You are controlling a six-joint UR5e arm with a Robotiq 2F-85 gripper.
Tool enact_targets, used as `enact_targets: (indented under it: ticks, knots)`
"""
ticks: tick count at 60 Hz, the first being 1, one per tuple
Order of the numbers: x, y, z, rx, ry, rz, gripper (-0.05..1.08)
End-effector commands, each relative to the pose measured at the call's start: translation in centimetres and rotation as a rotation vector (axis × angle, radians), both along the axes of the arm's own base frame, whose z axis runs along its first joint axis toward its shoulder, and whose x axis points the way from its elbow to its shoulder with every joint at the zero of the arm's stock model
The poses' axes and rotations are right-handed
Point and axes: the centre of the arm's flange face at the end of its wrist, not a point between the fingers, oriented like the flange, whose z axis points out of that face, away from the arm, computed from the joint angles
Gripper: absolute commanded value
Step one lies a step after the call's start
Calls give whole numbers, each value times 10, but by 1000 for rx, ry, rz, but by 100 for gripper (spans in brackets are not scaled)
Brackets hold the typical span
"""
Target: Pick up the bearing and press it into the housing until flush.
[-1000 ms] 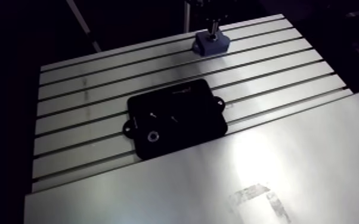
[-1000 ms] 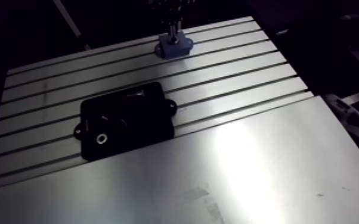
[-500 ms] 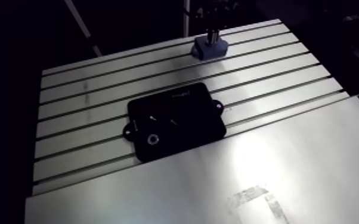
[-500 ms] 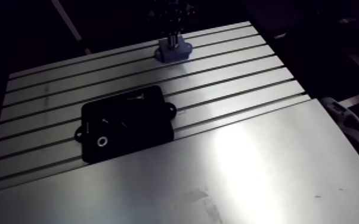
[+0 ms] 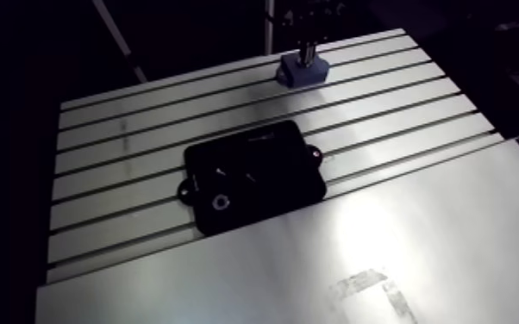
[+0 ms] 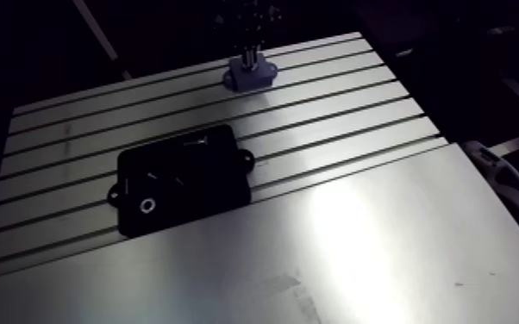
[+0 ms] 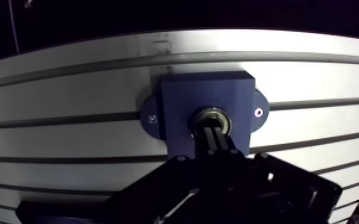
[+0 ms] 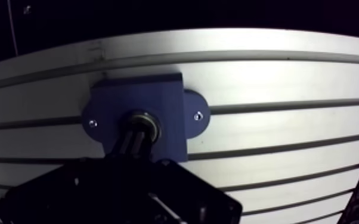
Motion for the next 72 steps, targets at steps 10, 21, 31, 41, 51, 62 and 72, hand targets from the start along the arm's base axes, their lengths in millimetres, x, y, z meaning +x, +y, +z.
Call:
enact_targets:
  ticks: [10,21,31,41,51,62,72]
  knots:
    - [-3,0,0,-3,4,0,108]
    - [-3,1,-2,-2,1,0,108]
    - [-2,0,-4,-2,-3,2,108]
    - [-3,1,-3,0,-2,0,108]
    - [-3,1,-4,1,-4,0,108]
    - [-3,1,-4,1,-4,0,108]
    - [-3,-1,-4,1,-2,3,108]
